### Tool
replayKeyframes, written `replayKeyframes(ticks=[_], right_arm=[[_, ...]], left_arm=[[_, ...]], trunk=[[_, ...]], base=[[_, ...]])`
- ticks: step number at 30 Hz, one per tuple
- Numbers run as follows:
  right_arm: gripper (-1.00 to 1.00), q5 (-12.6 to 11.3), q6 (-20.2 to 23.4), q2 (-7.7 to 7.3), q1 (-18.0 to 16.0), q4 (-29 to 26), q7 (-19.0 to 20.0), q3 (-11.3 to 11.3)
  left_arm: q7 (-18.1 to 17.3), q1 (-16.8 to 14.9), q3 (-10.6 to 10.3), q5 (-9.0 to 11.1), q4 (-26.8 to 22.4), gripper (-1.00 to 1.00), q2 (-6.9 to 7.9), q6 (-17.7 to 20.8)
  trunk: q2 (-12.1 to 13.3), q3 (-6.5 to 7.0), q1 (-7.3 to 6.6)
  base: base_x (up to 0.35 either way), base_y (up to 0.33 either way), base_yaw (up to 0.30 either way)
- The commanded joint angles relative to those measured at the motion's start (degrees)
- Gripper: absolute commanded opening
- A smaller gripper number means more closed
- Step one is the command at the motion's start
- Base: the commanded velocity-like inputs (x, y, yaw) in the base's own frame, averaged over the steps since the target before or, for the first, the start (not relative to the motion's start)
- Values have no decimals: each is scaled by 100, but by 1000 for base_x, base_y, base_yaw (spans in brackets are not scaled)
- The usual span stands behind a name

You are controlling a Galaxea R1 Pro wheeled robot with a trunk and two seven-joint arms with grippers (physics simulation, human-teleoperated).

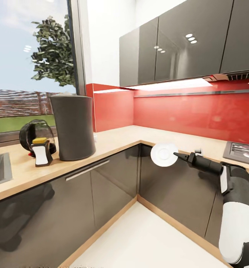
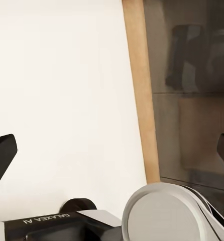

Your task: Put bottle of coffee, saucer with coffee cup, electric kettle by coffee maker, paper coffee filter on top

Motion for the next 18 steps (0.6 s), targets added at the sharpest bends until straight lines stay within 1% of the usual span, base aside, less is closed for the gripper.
replayKeyframes(ticks=[1,6,8,11,16,18], right_arm=[[-100,52,51,2,-6,-5,61,-16],[-100,55,51,0,-6,-5,57,-16],[-100,53,51,1,-6,-5,57,-16],[-100,50,51,2,-6,-5,62,-16],[-100,49,51,4,-6,-5,65,-16],[-100,49,51,4,-6,-5,63,-16]], left_arm=[[-17,-5,44,-31,2,100,0,60],[-14,-5,42,-31,2,100,0,60],[-12,-5,41,-31,2,100,0,60],[-11,-5,41,-30,2,100,0,60],[-12,-5,40,-30,2,100,0,60],[-11,-5,40,-30,2,100,-1,60]], trunk=[[-3,-7,-1],[-3,-7,-1],[-3,-7,-1],[-3,-7,-1],[-3,-7,-1],[-3,-7,-1]], base=[[7,-11,268],[3,-8,270],[1,-108,270],[0,-237,165],[0,-306,67],[0,-323,206]])
